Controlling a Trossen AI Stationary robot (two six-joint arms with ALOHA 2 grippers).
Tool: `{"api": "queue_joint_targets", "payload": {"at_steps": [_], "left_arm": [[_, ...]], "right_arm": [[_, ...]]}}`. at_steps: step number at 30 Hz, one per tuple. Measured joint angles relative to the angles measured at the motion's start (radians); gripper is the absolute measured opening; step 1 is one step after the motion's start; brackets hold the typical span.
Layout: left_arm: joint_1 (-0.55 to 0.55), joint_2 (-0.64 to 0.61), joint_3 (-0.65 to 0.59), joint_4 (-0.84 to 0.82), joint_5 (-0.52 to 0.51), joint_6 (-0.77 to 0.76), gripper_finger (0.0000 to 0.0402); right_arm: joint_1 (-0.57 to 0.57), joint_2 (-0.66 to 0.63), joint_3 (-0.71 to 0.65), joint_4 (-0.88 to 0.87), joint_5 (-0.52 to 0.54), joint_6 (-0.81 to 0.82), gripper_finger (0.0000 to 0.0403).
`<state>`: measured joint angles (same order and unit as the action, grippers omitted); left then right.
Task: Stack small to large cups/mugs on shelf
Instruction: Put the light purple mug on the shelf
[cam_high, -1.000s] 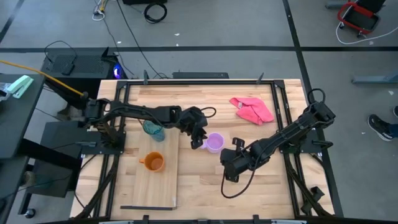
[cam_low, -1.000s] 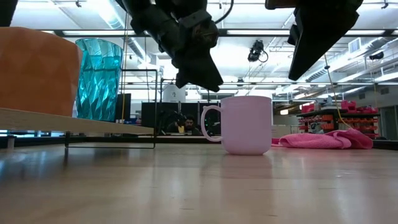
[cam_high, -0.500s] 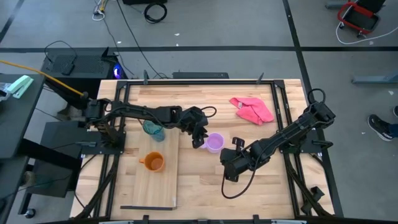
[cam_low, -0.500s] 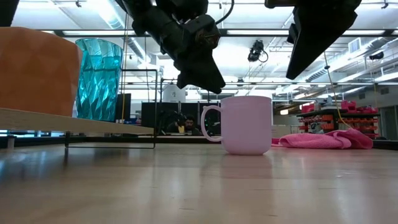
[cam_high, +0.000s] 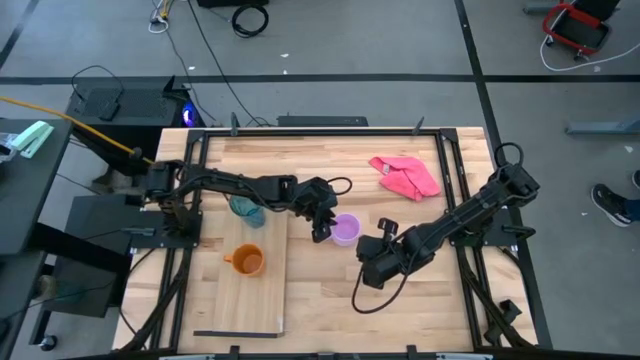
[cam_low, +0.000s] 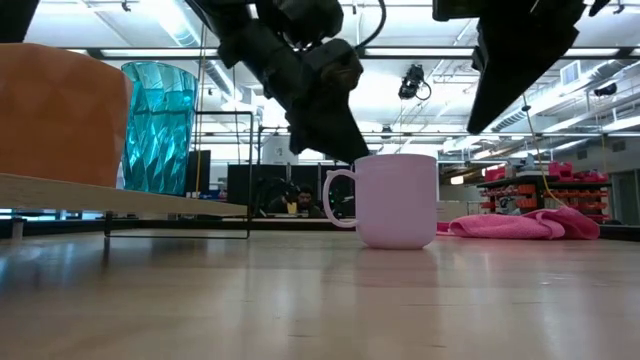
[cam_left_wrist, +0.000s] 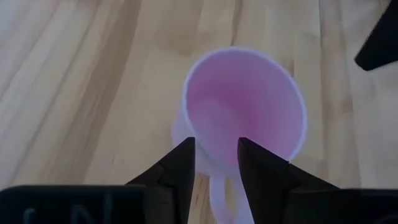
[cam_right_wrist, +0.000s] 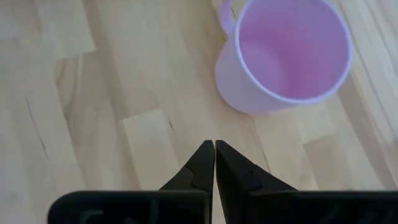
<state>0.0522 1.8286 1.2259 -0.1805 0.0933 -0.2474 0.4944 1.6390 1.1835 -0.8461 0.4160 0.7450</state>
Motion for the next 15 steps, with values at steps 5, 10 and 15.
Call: {"api": "queue_joint_targets", "payload": {"at_steps": [5,10,15], "left_arm": [[0.001,0.025,0.000,0.006,-0.003,-0.002,0.0126],[0.001,0.079,0.060,-0.037,-0.003,0.001,0.0126],[0.001,0.104,0.147,-0.109,-0.003,0.034,0.0129]], "right_arm": [[0.000,0.000,-0.014,0.006,0.007,0.013,0.0023],[0.001,0.000,-0.021,0.008,0.009,0.023,0.0023],[0.009,0.000,-0.021,0.009,0.013,0.023,0.0023]]}}
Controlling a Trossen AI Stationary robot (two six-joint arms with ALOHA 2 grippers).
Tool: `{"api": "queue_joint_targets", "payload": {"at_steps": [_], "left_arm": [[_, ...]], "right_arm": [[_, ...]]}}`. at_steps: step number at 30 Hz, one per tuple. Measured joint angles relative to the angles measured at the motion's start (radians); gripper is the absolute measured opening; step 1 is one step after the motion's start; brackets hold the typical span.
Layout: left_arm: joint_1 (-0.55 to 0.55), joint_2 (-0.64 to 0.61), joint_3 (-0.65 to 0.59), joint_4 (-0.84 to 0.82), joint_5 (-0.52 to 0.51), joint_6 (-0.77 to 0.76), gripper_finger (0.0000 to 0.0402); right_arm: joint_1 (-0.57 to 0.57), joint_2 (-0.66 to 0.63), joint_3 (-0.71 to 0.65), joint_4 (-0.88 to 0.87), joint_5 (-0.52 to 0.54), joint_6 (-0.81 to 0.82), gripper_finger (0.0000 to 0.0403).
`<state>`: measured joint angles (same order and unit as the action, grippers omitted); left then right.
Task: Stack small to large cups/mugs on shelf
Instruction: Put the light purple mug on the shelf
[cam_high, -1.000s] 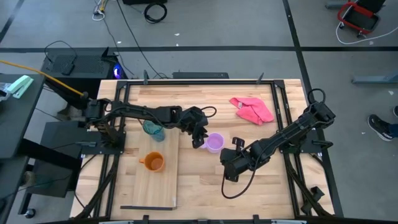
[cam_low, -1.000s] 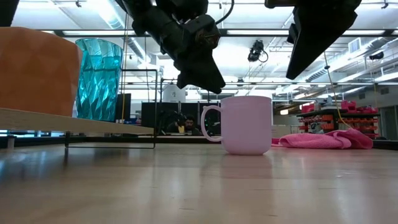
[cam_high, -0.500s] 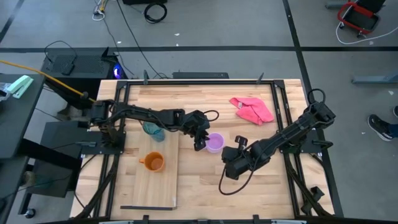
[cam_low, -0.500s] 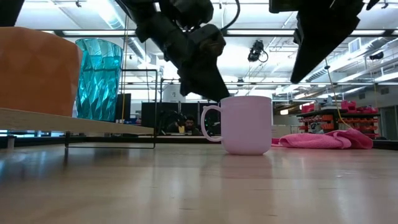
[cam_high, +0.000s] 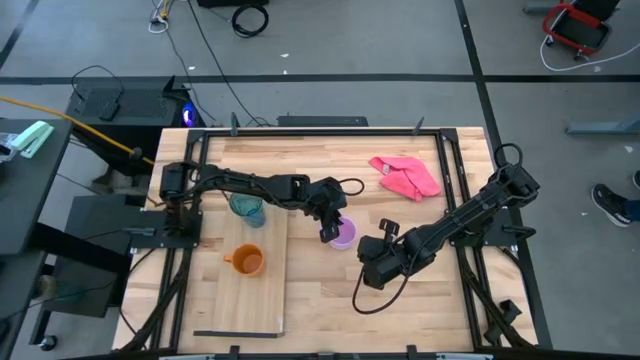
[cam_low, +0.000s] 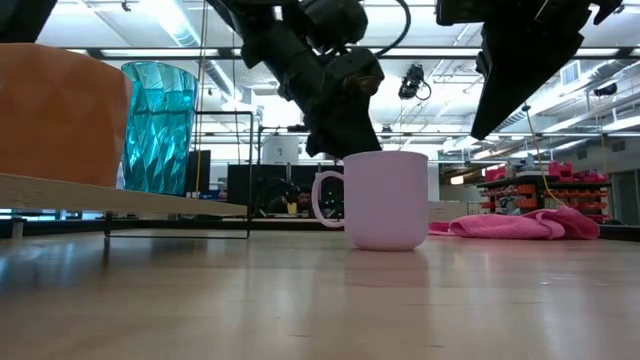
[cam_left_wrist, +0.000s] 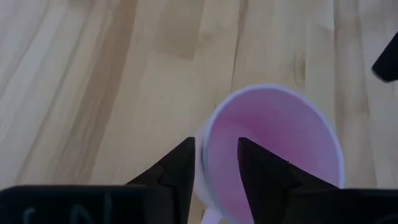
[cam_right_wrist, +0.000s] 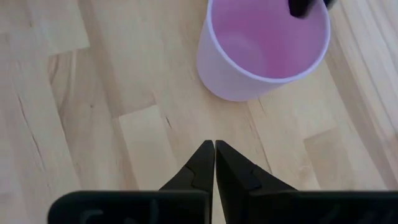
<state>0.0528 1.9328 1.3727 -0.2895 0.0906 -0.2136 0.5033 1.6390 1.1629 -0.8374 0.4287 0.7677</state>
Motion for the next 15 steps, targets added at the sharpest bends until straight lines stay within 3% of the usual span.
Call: {"api": "queue_joint_targets", "payload": {"at_steps": [9,15], "left_arm": [[0.000,0.002,0.075,-0.194,0.000,0.027,0.0103],[0.000,0.014,0.076,-0.223,0.000,0.047,0.0100]], "right_arm": [[0.012,0.000,0.000,0.001,0.009,0.000,0.0023],[0.009,0.000,0.000,0.002,0.009,0.000,0.0023]]}}
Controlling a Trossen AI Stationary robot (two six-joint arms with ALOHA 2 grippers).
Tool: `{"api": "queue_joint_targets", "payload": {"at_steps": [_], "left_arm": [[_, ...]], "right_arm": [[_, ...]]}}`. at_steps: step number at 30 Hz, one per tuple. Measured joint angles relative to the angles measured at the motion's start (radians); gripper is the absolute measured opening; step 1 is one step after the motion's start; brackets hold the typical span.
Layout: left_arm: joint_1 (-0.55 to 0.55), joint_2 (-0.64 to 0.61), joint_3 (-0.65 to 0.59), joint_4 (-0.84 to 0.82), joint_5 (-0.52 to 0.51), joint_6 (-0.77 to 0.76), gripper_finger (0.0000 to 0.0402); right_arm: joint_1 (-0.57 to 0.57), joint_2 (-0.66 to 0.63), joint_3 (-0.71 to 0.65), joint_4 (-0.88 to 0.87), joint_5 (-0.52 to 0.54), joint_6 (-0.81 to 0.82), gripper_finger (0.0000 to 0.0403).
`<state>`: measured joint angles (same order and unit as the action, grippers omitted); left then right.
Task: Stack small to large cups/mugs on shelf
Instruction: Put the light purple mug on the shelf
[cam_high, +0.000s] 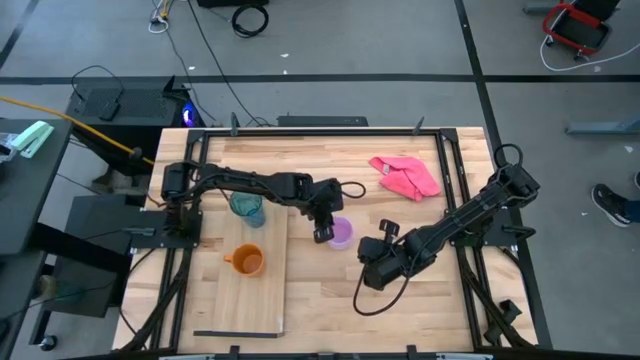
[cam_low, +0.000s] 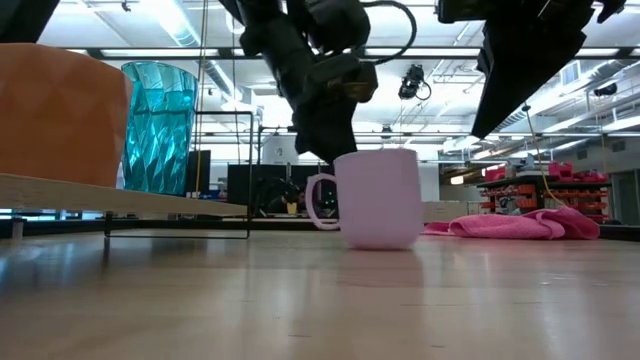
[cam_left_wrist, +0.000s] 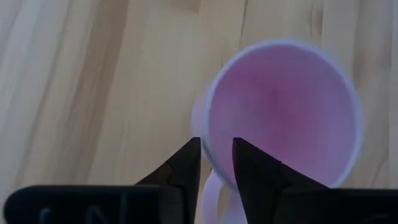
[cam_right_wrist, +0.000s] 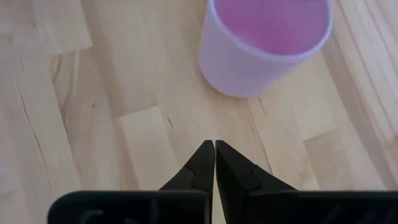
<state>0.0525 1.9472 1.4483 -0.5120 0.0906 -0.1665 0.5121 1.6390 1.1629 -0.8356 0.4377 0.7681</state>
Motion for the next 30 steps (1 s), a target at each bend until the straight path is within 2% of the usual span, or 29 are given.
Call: {"api": "queue_joint_targets", "payload": {"at_steps": [12,17,25,30], "left_arm": [[0.003,0.017,0.000,-0.009,0.000,-0.001,0.0091],[0.003,0.024,0.000,-0.008,0.000,-0.003,0.0070],[0.003,0.024,0.025,-0.027,-0.002,-0.003,0.0015],[-0.007,0.024,0.068,-0.067,-0.001,0.007,0.0016]], "right_arm": [[0.000,0.000,0.000,0.003,0.001,0.000,0.0023],[0.000,0.000,0.000,0.004,0.001,0.000,0.0023],[0.002,0.000,0.001,0.003,0.000,0.000,0.0023],[0.002,0.000,0.001,0.003,0.000,-0.001,0.0023]]}}
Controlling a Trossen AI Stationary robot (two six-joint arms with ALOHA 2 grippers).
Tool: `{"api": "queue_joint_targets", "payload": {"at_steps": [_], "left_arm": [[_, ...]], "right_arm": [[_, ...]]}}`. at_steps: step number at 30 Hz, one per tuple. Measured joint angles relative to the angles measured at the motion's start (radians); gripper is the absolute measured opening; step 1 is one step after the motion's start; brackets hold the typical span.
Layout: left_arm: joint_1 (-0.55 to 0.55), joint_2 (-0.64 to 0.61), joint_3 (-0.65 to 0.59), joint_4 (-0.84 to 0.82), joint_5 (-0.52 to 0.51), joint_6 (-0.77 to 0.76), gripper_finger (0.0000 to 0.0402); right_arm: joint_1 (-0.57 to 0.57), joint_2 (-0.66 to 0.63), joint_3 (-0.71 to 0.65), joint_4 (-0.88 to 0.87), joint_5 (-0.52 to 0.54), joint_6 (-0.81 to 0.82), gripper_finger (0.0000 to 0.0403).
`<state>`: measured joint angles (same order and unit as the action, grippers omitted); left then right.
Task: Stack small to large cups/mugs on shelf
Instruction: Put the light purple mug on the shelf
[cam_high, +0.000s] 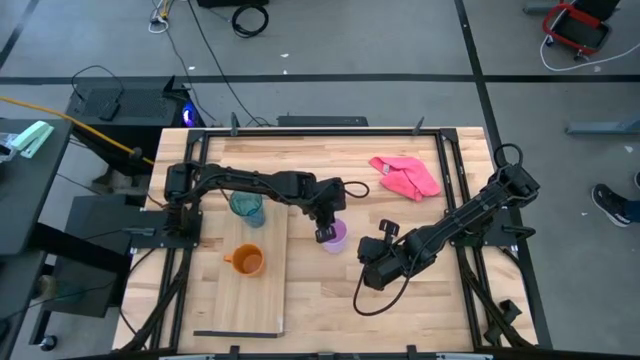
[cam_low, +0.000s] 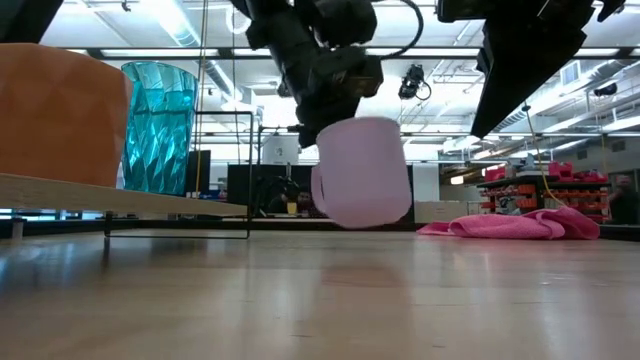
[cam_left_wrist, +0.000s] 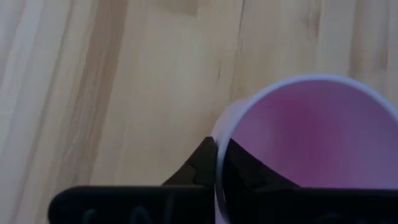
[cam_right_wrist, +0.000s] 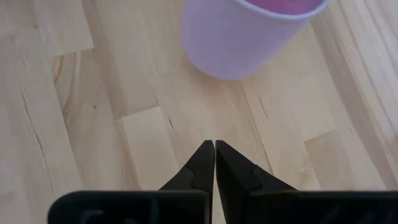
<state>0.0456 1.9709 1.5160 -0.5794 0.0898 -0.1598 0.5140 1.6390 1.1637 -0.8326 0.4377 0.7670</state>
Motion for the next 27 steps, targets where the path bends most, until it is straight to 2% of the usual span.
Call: {"api": "queue_joint_targets", "payload": {"at_steps": [7,10,19,27], "left_arm": [[-0.066,0.000,0.096,-0.203,0.000,0.037,0.0013],[-0.116,0.000,0.159,-0.323,0.000,0.040,0.0013],[-0.289,0.000,0.384,-0.518,-0.002,0.040,0.0012],[-0.439,-0.001,0.576,-0.798,-0.221,-0.088,0.0015]], "right_arm": [[0.009,0.000,0.000,-0.038,-0.001,0.009,0.0023],[0.018,0.000,0.000,-0.087,0.000,0.054,0.0023],[0.046,0.000,0.000,-0.122,0.011,0.124,0.0023],[0.065,0.000,0.000,-0.120,0.039,0.125,0.0023]]}}
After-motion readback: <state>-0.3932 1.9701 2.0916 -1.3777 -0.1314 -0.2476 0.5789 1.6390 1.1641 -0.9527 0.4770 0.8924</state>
